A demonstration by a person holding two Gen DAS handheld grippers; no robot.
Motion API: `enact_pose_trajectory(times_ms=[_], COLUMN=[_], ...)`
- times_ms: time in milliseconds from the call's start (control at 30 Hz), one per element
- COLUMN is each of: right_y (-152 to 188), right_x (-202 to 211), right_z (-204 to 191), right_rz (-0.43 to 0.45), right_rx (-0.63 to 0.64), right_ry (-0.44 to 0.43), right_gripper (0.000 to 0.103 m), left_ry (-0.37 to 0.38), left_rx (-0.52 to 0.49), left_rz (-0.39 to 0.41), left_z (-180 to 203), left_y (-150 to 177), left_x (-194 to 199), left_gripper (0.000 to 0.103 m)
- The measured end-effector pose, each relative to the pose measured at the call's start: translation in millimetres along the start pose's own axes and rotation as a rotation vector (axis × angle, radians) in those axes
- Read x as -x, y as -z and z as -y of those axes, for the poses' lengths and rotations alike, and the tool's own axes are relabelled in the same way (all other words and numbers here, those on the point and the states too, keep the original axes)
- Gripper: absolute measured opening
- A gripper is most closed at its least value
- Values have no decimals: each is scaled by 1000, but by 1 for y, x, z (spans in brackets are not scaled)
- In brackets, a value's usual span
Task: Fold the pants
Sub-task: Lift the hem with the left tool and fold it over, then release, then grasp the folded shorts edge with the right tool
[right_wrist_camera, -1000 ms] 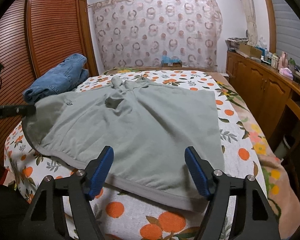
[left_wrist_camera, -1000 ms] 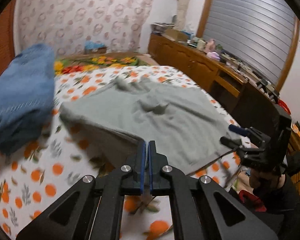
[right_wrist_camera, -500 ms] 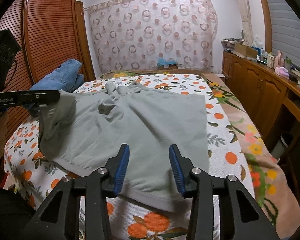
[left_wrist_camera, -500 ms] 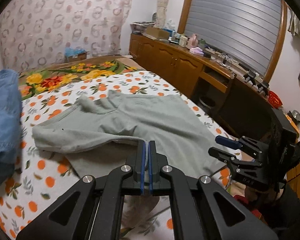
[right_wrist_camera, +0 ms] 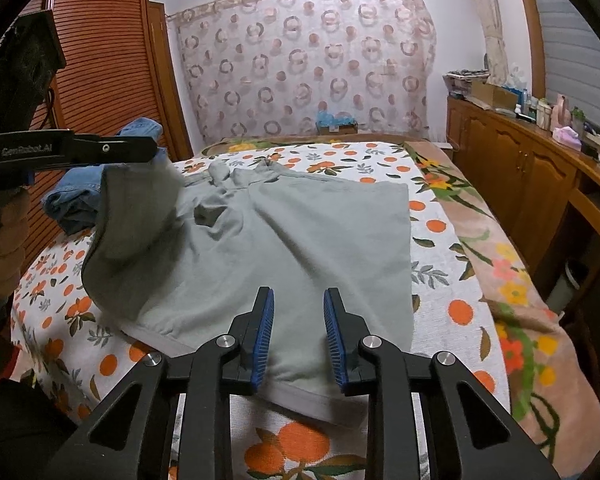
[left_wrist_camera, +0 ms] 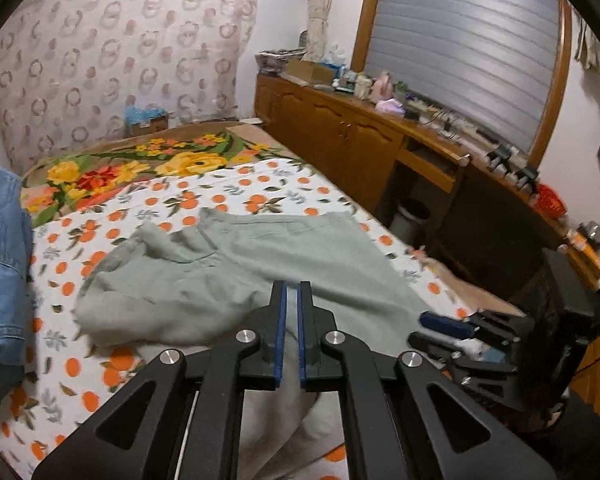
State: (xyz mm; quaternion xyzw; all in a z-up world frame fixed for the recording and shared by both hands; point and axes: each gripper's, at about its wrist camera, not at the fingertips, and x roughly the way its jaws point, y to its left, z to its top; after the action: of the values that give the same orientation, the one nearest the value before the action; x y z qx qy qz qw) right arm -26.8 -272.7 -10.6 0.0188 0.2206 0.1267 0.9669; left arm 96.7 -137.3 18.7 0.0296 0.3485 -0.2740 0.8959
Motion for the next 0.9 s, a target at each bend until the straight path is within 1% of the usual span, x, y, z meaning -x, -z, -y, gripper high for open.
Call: enact_pose_trajectory(times_ms=[67,100,167,200,233,267,367,533,733,900], right_y=[-1,-2,-3,-4,-5,-6,-10,-13,-14,-15], right_x=[-2,-4,-6,-7,-8,-10,-14,-26,-39,-49], right_z=[0,0,-2,-3,-5,-7,-15,-31,-35,-36], right_rz=[-3,-5,-7,-6,-7,-7,-7,-22,-66,-105], right_rx=[-3,-4,-8,-9,-9,-7,8,53,84,93], right_ry=[-5,-8,-18,-24,-30,-36,-60,-101,-139,-158], right_gripper=[27,27,27,27,27,27,27,27,27,27], left_ry=[-7,-10,-35,-45,-56,-65,-84,-142,-157,-155], left_rx=[14,26,38,41,42,42,60,100,124,129], left_rz=[3,5,12,16,16,16,17,2,-38,-69], left_z=[-6,-10,-17,-21,-25,-29,-42,-63,-78,-79], left_y=[2,3,5,7,9,12,22,44,67,82], left_x=[2,4,6,7,9,10,13,14,10,4], left_gripper=[27,30,47,48,56,66,73,73,73,73])
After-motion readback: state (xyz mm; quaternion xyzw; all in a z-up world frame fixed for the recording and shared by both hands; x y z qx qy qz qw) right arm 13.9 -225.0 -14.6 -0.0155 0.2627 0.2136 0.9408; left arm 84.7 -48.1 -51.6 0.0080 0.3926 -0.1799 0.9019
